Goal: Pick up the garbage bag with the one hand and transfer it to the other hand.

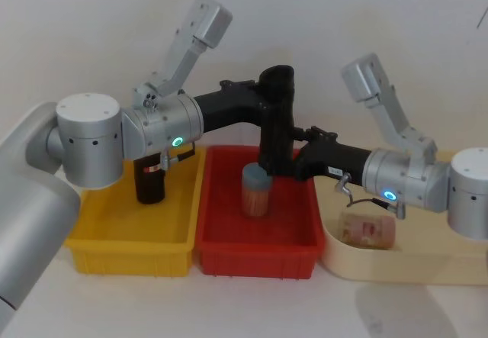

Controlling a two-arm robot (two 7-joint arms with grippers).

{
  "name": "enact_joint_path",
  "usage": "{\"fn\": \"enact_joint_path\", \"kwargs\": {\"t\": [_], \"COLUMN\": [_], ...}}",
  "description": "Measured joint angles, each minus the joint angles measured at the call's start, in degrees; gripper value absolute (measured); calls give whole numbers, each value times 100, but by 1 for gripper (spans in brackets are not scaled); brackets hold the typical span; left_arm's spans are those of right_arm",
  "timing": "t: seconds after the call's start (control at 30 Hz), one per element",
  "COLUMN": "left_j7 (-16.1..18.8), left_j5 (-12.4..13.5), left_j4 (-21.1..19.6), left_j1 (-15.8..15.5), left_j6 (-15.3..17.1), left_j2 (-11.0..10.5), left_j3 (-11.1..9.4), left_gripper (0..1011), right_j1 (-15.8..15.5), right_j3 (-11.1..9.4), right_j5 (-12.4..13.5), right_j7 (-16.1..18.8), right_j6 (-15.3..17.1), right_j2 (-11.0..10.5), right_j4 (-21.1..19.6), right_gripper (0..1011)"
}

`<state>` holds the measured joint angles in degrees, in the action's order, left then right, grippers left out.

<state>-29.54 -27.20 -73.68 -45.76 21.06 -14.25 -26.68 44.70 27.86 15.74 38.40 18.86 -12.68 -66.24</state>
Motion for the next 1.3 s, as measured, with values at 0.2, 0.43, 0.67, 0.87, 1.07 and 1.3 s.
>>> {"fn": "enact_joint_path", "kwargs": {"t": [0.2,0.43,0.67,0.87,1.07,1.3], "left_j7": [-3,-3,-1,-1,-1,-1], "left_j5": [-1,-1,-1,-1,-1,-1], "left_j4": [0,0,0,-1,-1,0], "left_j1": [0,0,1,0,1,1], "left_j6": [0,0,1,1,1,1], "left_j2": [3,2,2,2,2,1], "left_j3": [-2,-1,0,0,0,0], "left_gripper": [370,370,370,370,370,370], "right_j1": [214,461,582,662,700,721], "right_j3": [23,69,115,147,164,176], "right_j5": [-88,-174,-207,-229,-239,-243], "right_j7": [-294,-562,-637,-683,-707,-720], "right_j6": [-149,-371,-503,-585,-622,-649], "right_j2": [190,396,475,522,546,556], "right_j4": [415,932,1170,1318,1394,1433], "right_gripper": [1004,1004,1005,894,743,596]}}
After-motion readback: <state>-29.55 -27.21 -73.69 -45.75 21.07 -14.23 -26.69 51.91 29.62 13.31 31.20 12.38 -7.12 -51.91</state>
